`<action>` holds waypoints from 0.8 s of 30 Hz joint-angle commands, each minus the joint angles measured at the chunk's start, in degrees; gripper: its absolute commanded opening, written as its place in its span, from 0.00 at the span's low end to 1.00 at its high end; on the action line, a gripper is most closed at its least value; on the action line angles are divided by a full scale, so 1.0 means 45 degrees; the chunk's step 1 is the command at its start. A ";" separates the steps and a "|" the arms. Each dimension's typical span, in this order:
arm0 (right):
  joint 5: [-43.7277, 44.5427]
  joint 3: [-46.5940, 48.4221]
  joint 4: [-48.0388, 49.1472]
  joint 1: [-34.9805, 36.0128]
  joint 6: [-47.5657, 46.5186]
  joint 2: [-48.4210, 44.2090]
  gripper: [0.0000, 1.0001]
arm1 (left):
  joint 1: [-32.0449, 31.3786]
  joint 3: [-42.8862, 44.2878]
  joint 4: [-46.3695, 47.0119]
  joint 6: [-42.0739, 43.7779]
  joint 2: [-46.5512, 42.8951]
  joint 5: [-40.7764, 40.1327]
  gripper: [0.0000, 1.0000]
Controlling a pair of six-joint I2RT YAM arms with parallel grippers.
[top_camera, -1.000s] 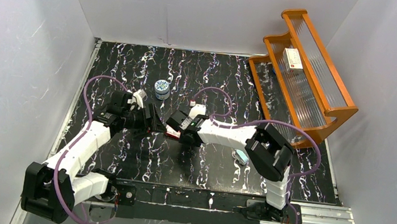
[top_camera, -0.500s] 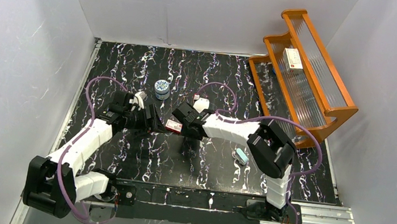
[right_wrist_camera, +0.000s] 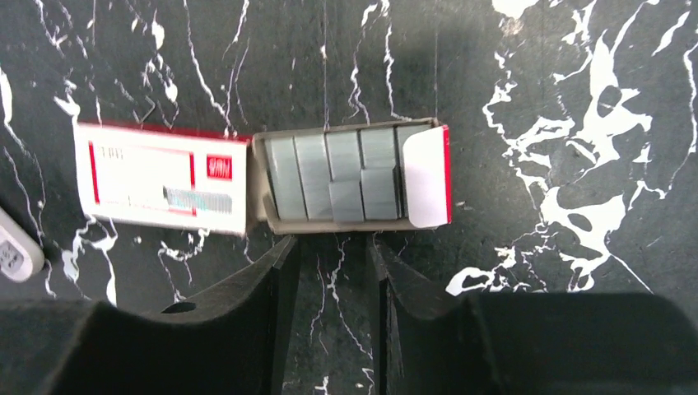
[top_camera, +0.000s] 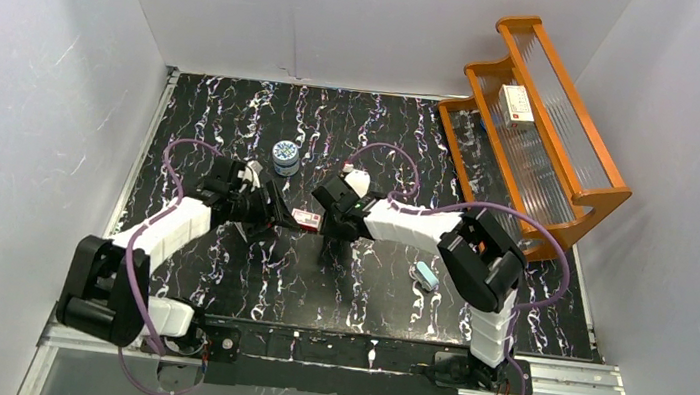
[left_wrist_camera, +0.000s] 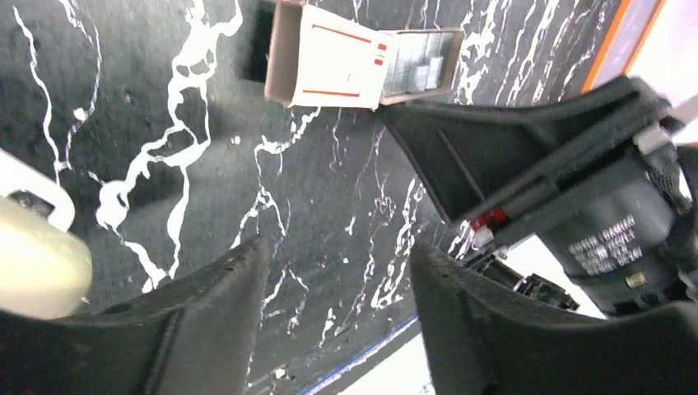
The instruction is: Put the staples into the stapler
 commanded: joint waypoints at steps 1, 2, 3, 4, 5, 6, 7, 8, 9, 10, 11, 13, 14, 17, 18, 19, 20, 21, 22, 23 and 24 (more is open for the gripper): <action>-0.0332 -0.0786 0.0963 -0.0035 -0.0552 -0.0769 0.44 | -0.0027 0.0538 0.1285 -0.0648 0.0850 -0.0419 0.55; -0.0475 -0.0905 0.1050 -0.0054 -0.0652 -0.0819 0.44 | -0.0027 0.0597 0.1443 -0.0649 0.1082 -0.0739 0.50; -0.0591 -0.0969 0.1109 -0.0083 -0.0786 -0.0867 0.44 | -0.0027 0.0651 0.1602 -0.0690 0.1275 -0.0913 0.46; -0.0738 -0.1043 0.1165 -0.0082 -0.0925 -0.0921 0.44 | -0.0025 0.0675 0.1796 -0.0778 0.1462 -0.1236 0.43; -0.0826 -0.1130 0.1273 -0.0087 -0.1060 -0.0994 0.44 | -0.0027 0.0658 0.2071 -0.0787 0.1627 -0.1340 0.42; -0.0884 -0.1217 0.1371 -0.0085 -0.1211 -0.1062 0.43 | -0.0022 0.0695 0.2301 -0.0808 0.1775 -0.1422 0.40; -0.0920 -0.1264 0.1433 -0.0092 -0.1335 -0.1136 0.43 | -0.0024 0.0793 0.2388 -0.0813 0.1903 -0.1483 0.39; -0.0942 -0.1290 0.1423 -0.0100 -0.1455 -0.1168 0.43 | -0.0025 0.0934 0.2428 -0.0755 0.2007 -0.1532 0.39; -0.0966 -0.1300 0.1393 -0.0118 -0.1538 -0.1237 0.43 | -0.0017 0.1059 0.2455 -0.0696 0.2079 -0.1595 0.39; -0.0987 -0.1328 0.1391 -0.0140 -0.1593 -0.1300 0.43 | -0.0026 0.1165 0.2459 -0.0645 0.2122 -0.1676 0.39; -0.1006 -0.1366 0.1394 -0.0143 -0.1624 -0.1364 0.43 | -0.0027 0.1264 0.2437 -0.0555 0.2137 -0.1791 0.40; -0.1036 -0.1478 0.1481 -0.0150 -0.1648 -0.1447 0.43 | -0.0018 0.1335 0.2535 -0.0399 0.2120 -0.2050 0.42; -0.1100 -0.1521 0.1532 -0.0159 -0.1663 -0.1438 0.43 | -0.0026 0.1336 0.2647 -0.0344 0.2144 -0.2118 0.42; -0.1223 -0.1620 0.1718 -0.0181 -0.1648 -0.1444 0.43 | -0.0021 0.1464 0.2711 -0.0436 0.2580 -0.2304 0.41; -0.1273 -0.1650 0.1779 -0.0207 -0.1648 -0.1435 0.42 | -0.0012 0.1589 0.2588 -0.0474 0.2824 -0.2287 0.40; -0.1296 -0.1653 0.1803 -0.0205 -0.1648 -0.1403 0.42 | -0.0018 0.1673 0.2563 -0.0500 0.3043 -0.2165 0.39; -0.1294 -0.1663 0.1824 -0.0197 -0.1648 -0.1412 0.42 | -0.0019 0.1718 0.2585 -0.0530 0.3236 -0.2001 0.37; -0.1328 -0.1672 0.1863 -0.0209 -0.1660 -0.1383 0.42 | -0.0014 0.1743 0.2619 -0.0541 0.3399 -0.1875 0.36; -0.1410 -0.1690 0.1916 -0.0234 -0.1698 -0.1383 0.43 | -0.0026 0.1746 0.2665 -0.0533 0.3542 -0.1738 0.35; -0.1484 -0.1692 0.1965 -0.0225 -0.1764 -0.1377 0.43 | -0.0027 0.1752 0.2710 -0.0512 0.3689 -0.1613 0.34; -0.1510 -0.1692 0.2010 -0.0246 -0.1831 -0.1359 0.43 | -0.0027 0.1792 0.2740 -0.0505 0.3844 -0.1426 0.33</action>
